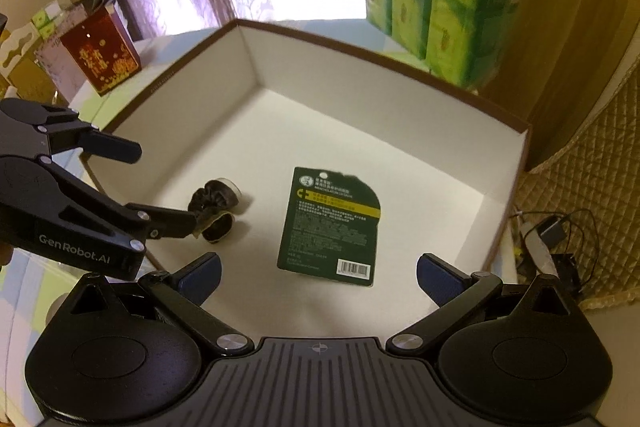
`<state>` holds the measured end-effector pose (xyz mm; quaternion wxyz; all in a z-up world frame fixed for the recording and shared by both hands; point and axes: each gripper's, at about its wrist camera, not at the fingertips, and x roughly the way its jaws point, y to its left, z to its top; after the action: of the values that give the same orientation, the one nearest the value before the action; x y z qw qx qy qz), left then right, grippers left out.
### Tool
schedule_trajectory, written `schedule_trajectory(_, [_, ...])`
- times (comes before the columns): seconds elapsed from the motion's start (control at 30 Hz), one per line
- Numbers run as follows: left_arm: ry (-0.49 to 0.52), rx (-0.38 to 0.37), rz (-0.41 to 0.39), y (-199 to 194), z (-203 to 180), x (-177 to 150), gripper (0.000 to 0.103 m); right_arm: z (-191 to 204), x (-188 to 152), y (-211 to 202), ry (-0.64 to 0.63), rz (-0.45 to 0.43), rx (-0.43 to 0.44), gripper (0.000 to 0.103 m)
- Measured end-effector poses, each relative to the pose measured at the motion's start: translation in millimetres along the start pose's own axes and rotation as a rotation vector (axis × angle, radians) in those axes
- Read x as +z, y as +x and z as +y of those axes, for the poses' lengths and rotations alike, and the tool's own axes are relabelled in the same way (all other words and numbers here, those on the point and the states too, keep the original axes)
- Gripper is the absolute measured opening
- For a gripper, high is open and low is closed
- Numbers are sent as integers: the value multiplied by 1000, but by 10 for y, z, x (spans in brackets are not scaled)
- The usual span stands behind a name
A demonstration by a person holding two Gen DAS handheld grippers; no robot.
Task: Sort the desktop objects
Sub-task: 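Withdraw both tools from the box back toward the remaining table items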
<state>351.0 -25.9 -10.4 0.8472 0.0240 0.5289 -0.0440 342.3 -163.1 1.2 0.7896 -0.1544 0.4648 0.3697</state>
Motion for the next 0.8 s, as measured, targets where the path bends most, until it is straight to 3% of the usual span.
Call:
schedule_trajectory(0.53, [-16, 25, -97, -481, -392, -165, 87, -70, -203, -542, -62, -127, 23, 101])
schedule_trajectory(0.8, [-70, 53, -171, -750, -516, -457, 87, -120, -474, -760, -69, -210, 56, 101])
